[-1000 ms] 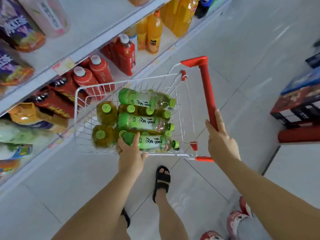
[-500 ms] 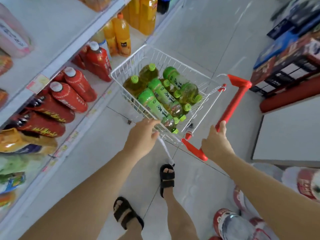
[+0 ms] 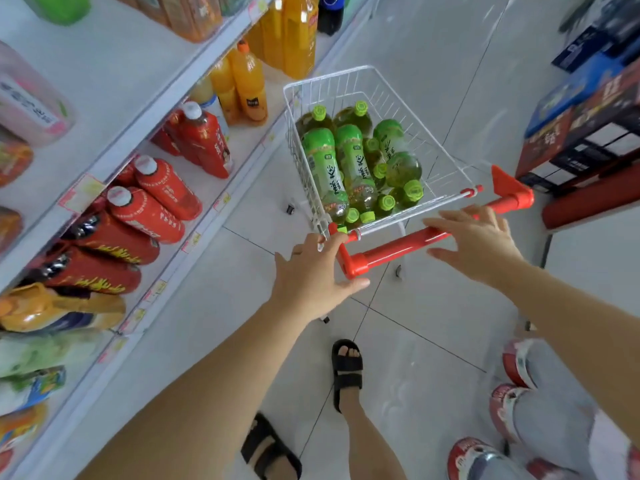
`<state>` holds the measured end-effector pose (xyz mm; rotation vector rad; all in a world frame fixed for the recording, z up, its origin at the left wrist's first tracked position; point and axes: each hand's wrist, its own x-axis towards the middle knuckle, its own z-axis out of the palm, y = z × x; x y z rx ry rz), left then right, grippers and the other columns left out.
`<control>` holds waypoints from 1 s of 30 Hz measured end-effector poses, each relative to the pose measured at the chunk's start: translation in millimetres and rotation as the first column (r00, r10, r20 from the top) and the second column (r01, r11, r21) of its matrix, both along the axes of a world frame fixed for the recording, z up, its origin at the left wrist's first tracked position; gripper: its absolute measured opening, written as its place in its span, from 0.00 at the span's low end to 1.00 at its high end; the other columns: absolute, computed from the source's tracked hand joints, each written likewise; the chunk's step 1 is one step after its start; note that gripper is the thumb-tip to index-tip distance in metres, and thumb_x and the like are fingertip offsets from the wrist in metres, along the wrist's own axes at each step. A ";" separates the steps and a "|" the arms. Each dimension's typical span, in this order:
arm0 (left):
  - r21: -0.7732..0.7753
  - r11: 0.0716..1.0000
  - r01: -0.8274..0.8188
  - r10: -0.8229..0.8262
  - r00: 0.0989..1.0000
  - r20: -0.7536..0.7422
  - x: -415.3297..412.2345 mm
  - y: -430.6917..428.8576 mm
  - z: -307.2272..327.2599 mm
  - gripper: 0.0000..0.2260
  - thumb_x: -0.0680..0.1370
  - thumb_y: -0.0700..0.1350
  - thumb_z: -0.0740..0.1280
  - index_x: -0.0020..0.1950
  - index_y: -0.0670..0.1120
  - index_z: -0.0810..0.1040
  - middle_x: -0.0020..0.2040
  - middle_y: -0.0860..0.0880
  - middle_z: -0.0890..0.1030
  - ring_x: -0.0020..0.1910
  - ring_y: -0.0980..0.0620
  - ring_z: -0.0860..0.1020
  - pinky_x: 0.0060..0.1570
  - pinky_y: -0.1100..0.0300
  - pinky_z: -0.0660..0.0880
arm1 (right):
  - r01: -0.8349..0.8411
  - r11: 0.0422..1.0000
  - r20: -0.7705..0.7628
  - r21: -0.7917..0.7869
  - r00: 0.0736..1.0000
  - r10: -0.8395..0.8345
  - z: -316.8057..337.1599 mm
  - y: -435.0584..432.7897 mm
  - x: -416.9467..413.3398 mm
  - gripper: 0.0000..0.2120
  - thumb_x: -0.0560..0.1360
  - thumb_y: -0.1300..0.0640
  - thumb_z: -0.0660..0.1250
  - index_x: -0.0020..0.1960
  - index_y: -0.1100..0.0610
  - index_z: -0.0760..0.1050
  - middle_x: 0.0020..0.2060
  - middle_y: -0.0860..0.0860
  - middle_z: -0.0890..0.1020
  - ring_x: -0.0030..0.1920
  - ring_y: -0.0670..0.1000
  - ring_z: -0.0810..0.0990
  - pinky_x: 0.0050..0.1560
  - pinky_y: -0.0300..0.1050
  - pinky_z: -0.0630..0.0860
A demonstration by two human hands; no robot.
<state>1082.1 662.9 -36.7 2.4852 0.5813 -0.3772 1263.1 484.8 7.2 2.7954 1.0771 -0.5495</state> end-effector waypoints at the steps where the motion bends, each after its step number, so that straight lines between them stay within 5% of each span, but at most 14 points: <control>1: 0.063 0.998 0.028 -0.029 1.000 0.011 4.4 3.7 -0.6 0.32 0.70 0.72 0.58 0.70 0.59 0.57 0.69 0.50 0.66 0.67 0.45 0.69 0.64 0.33 0.63 | -0.042 0.998 -0.016 0.047 0.999 0.042 -3.3 -0.9 13.9 0.20 0.72 0.47 0.70 0.63 0.45 0.75 0.61 0.46 0.77 0.66 0.58 0.66 0.67 0.54 0.56; 4: 0.146 0.985 0.090 -0.092 0.996 0.005 13.5 18.0 1.7 0.27 0.75 0.67 0.56 0.71 0.58 0.58 0.74 0.51 0.59 0.70 0.44 0.65 0.65 0.31 0.59 | -0.157 0.984 -0.129 0.081 0.978 0.167 -2.2 14.2 36.9 0.10 0.71 0.45 0.69 0.51 0.45 0.79 0.43 0.44 0.82 0.51 0.54 0.78 0.52 0.48 0.68; 7: 0.161 0.987 0.031 -0.026 0.999 -0.032 20.6 39.1 5.0 0.24 0.77 0.63 0.56 0.72 0.60 0.59 0.77 0.51 0.54 0.72 0.43 0.63 0.67 0.33 0.59 | -0.186 0.979 -0.159 0.086 0.967 0.198 -2.8 36.0 45.8 0.08 0.71 0.41 0.67 0.45 0.43 0.77 0.38 0.43 0.79 0.44 0.49 0.77 0.41 0.43 0.65; 12: 0.309 0.948 -0.082 0.079 0.997 0.022 40.4 104.5 14.6 0.19 0.78 0.53 0.62 0.69 0.58 0.67 0.72 0.50 0.64 0.64 0.41 0.71 0.58 0.37 0.70 | -0.117 0.968 -0.375 0.221 0.906 0.195 -11.1 94.0 46.6 0.06 0.75 0.48 0.66 0.50 0.47 0.77 0.37 0.45 0.77 0.40 0.50 0.75 0.38 0.45 0.69; 16: 0.392 0.916 -0.090 0.104 0.994 -0.015 64.5 154.4 20.4 0.18 0.79 0.52 0.61 0.69 0.57 0.66 0.67 0.52 0.69 0.58 0.43 0.74 0.50 0.46 0.72 | -0.194 0.955 -0.425 0.223 0.863 0.274 -14.6 113.6 63.6 0.17 0.78 0.52 0.62 0.66 0.50 0.70 0.44 0.46 0.77 0.43 0.49 0.74 0.46 0.43 0.69; 21: 0.465 0.882 -0.079 0.077 0.997 0.022 87.1 201.7 10.2 0.17 0.78 0.55 0.61 0.67 0.56 0.69 0.59 0.53 0.77 0.52 0.44 0.78 0.52 0.46 0.69 | -0.218 0.922 -0.426 0.320 0.836 0.346 -25.3 146.3 68.8 0.16 0.79 0.50 0.59 0.65 0.49 0.68 0.46 0.48 0.79 0.42 0.48 0.75 0.46 0.44 0.71; 24: 0.466 0.881 -0.085 0.057 0.996 0.075 105.6 235.5 8.1 0.19 0.76 0.57 0.64 0.66 0.55 0.71 0.54 0.52 0.81 0.48 0.44 0.80 0.50 0.48 0.70 | -0.195 0.919 -0.462 0.344 0.816 0.347 -28.5 181.3 78.2 0.12 0.79 0.50 0.59 0.61 0.50 0.70 0.41 0.46 0.78 0.38 0.47 0.75 0.39 0.33 0.68; 30: 0.458 0.888 -0.048 0.040 0.999 0.025 158.2 308.9 16.4 0.21 0.77 0.60 0.62 0.68 0.58 0.66 0.59 0.53 0.78 0.56 0.48 0.77 0.51 0.52 0.65 | -0.052 0.922 -0.501 0.383 0.827 0.255 -28.9 250.7 101.9 0.15 0.79 0.52 0.61 0.63 0.54 0.72 0.42 0.54 0.81 0.37 0.53 0.77 0.36 0.36 0.68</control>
